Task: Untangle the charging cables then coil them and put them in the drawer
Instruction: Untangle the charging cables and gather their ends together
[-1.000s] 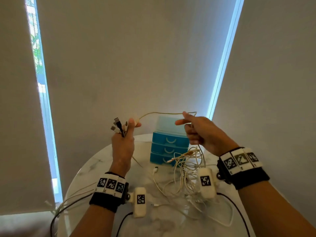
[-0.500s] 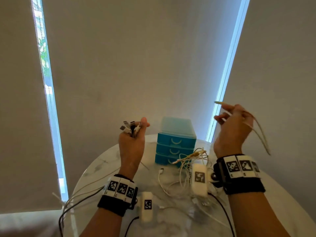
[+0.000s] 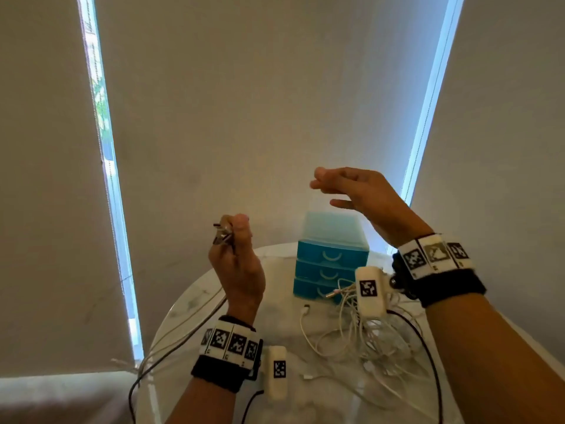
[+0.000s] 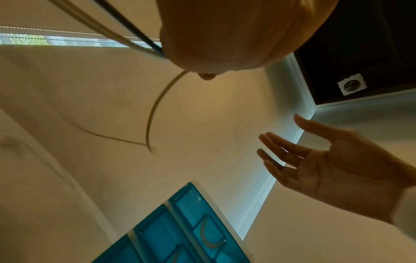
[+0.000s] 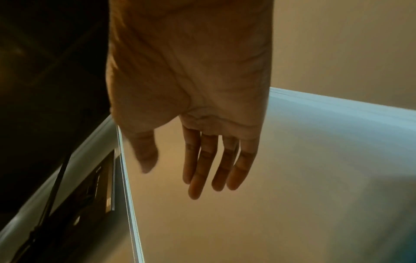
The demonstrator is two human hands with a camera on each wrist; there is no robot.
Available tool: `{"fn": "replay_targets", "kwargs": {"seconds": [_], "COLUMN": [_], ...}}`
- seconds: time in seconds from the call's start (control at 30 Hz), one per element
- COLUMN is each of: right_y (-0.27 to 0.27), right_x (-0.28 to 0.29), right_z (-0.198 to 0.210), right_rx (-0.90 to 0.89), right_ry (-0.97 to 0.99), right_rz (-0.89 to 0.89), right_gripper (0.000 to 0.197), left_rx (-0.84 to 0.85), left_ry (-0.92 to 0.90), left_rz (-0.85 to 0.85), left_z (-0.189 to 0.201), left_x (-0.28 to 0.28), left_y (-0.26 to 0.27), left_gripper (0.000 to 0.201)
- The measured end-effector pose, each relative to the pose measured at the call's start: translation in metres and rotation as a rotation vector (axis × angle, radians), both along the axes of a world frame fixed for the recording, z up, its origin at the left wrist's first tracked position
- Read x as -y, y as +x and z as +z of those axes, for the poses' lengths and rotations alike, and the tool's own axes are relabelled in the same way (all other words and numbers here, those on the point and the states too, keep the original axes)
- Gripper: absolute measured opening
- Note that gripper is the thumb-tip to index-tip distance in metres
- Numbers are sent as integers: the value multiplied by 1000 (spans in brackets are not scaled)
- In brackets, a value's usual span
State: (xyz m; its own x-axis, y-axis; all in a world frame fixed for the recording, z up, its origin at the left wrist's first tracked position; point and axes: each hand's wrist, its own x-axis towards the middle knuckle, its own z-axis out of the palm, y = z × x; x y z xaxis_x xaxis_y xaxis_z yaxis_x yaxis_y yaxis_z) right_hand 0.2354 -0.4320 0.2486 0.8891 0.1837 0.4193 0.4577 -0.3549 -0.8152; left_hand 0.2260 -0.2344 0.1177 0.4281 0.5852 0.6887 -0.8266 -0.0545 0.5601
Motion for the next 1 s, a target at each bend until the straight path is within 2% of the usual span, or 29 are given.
{"fn": "replay_targets", "kwargs": {"seconds": [0.1, 0.2, 0.3, 0.37, 0.47, 0.57, 0.7, 0.83, 1.0], "right_y": [-12, -20, -30, -33, -34, -33, -31, -26, -26], "right_x": [19, 38, 44, 42, 36, 30, 24, 23, 25], "right_z": [-35, -73, -104, -120, -134, -143, -163, -174, -178], "right_rx": [-41, -120, -151, -141, -55, 14, 64, 117, 126], "right_ry": [24, 71, 163, 225, 309, 353, 281, 330, 249], "right_rz": [7, -29, -55, -43, -65, -103, -151, -244, -160], "right_gripper": [31, 26, 25, 25, 23, 21, 19, 27, 19], "left_rx": [-109, -360, -636, -710, -712, -722, -711, -701, -719], "left_ry": [45, 208, 560, 782, 981, 1096, 1216, 1265, 1333], "left_rz": [-61, -96, -59, -94, -251, -371, -404, -365, -374], "left_z": [-4, -5, -14, -23, -29, -34, -39, -37, -37], "left_x": [2, 4, 8, 16, 28, 37, 42, 45, 44], "left_y": [0, 4, 17, 22, 20, 21, 22, 20, 18], "left_gripper": [62, 54, 34, 26, 14, 32, 42, 26, 13]}}
